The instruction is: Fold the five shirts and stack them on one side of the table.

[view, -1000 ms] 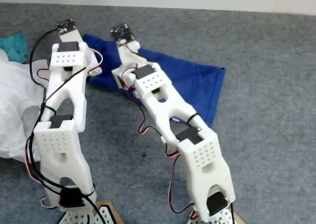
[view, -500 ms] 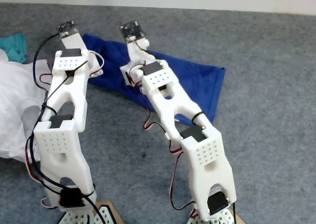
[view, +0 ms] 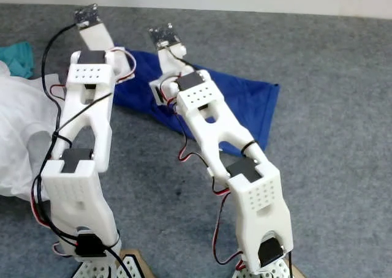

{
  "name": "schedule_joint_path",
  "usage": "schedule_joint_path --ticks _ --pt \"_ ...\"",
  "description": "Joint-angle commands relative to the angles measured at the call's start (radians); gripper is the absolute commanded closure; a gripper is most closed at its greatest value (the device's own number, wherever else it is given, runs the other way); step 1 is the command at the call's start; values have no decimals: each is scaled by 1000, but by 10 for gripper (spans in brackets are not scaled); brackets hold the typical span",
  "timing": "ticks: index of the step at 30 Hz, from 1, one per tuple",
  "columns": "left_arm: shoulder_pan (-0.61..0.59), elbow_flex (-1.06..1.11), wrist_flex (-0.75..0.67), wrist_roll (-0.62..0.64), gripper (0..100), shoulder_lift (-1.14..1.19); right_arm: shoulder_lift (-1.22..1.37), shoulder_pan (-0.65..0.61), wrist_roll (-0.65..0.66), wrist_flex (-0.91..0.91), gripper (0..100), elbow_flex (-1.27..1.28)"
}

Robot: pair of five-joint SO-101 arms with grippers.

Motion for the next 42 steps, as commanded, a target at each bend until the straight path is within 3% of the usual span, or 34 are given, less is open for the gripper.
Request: schedule_joint_path --ticks 1,15,27,37,42 --pt "19 -39 -20 -11 994 -47 -71 -35 -15 -44 993 -5" --pt "35 -48 -356 -11 994 200 -74 -65 -12 -64 993 51" --pt "28 -38 -359 -12 994 214 -199 18 -17 87 993 82" --pt "-1 -30 -356 -12 993 205 -570 289 -35 124 992 515" --pt "-15 -21 -287 -12 992 125 -700 367 -48 33 959 710"
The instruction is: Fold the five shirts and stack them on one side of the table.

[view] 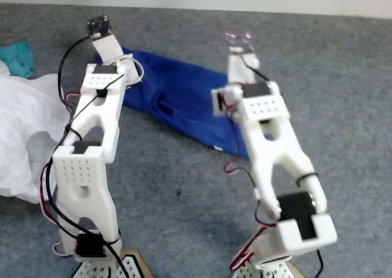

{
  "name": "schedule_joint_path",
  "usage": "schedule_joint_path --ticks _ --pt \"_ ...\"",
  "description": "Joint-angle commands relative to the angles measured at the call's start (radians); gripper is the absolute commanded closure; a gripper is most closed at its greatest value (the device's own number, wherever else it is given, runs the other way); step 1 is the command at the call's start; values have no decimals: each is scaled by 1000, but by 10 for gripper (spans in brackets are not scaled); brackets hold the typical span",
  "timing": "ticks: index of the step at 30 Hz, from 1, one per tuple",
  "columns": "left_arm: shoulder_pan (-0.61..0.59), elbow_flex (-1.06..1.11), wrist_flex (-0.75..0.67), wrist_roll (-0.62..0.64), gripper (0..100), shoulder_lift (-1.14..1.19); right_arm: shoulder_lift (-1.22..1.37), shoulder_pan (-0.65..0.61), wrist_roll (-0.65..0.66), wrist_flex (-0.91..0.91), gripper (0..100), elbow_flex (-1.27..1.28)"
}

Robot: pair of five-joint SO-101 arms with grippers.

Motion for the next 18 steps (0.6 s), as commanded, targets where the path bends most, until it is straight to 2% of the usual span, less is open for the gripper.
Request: schedule_joint_path --ticks 1,4,12,18 --pt "-21 -15 91 -14 992 -124 -125 67 -11 -70 928 91" --pt "-21 -5 193 -14 992 -189 -137 99 -11 -82 844 128" --pt "-70 30 209 -14 992 -209 -90 194 -9 -142 837 180" --pt "-85 28 209 -14 992 -205 5 202 -8 -165 836 180"
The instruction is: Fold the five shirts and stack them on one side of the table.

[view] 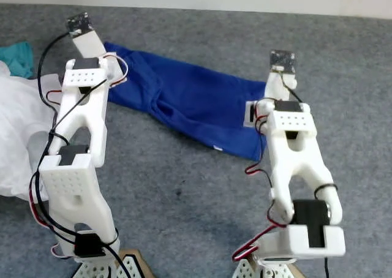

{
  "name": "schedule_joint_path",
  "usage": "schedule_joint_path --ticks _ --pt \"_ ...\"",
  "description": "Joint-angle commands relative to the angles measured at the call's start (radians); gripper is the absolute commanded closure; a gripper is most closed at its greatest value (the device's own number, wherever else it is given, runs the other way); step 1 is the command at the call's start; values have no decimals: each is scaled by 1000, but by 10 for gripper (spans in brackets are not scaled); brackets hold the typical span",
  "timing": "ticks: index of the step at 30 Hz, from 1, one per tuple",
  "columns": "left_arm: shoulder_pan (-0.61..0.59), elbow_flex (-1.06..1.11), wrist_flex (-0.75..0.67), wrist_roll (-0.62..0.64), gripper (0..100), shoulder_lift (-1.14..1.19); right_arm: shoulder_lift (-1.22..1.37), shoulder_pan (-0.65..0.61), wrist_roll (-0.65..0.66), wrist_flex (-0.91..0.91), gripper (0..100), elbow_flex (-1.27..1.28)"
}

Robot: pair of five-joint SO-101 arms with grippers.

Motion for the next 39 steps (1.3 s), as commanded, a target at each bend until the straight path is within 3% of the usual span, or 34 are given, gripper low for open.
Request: schedule_joint_path --ticks 1,20,36,39 --pt "-18 -7 3 -8 992 -62 7 16 -8 -27 836 -16" --pt "-21 -4 3 -8 992 -61 199 61 34 -25 838 -143" --pt "-19 -4 3 -8 992 -61 527 15 35 107 841 -527" --pt "-19 -4 3 -8 992 -61 547 4 37 107 893 -553"
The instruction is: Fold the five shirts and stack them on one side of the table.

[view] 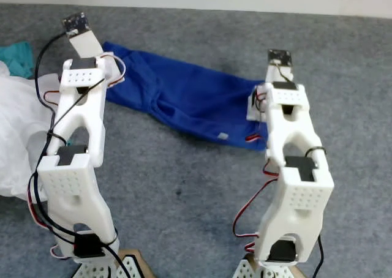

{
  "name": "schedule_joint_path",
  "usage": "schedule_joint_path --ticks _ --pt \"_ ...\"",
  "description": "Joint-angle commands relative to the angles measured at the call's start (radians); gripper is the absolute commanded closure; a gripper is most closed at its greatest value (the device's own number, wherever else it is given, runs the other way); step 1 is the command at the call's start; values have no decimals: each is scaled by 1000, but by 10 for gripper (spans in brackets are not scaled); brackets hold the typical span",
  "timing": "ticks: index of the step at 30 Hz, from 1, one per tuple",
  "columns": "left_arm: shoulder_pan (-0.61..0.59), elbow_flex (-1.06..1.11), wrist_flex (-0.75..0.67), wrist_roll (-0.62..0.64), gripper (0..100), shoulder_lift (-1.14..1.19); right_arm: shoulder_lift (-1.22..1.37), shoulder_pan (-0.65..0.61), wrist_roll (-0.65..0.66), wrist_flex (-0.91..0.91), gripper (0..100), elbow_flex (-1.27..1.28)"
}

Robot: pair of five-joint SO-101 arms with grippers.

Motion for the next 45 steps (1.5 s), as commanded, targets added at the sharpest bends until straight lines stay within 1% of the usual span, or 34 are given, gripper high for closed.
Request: schedule_joint_path --ticks 1,3,4,9,13,18,21,27,33,37,39,43,45 --pt "-8 -4 3 -8 992 -61 22 -33 15 -12 926 -70" --pt "-7 -4 3 -8 992 -61 22 -33 15 -12 989 -71" --pt "-7 -4 3 -8 992 -61 22 -33 15 -12 995 -71" --pt "-8 -10 6 -8 992 -67 19 -28 15 -8 993 -71" --pt "-31 -21 12 -8 992 -87 18 -27 11 62 993 -131" --pt "-99 -73 129 -8 992 -194 18 -41 6 153 993 -242" --pt "-136 -74 160 -8 992 -249 18 -61 6 177 993 -283" --pt "-196 -67 160 -8 992 -269 19 -88 5 254 993 -369" --pt "-197 -39 153 -8 992 -269 19 -101 5 257 993 -380" --pt "-193 -35 153 -8 992 -268 25 -76 5 259 991 -367" --pt "-193 -35 153 -8 992 -268 30 -58 5 278 961 -366" --pt "-182 -35 155 -8 992 -268 30 -38 12 320 796 -366" --pt "-173 -33 158 -8 992 -268 36 -38 14 321 754 -357"
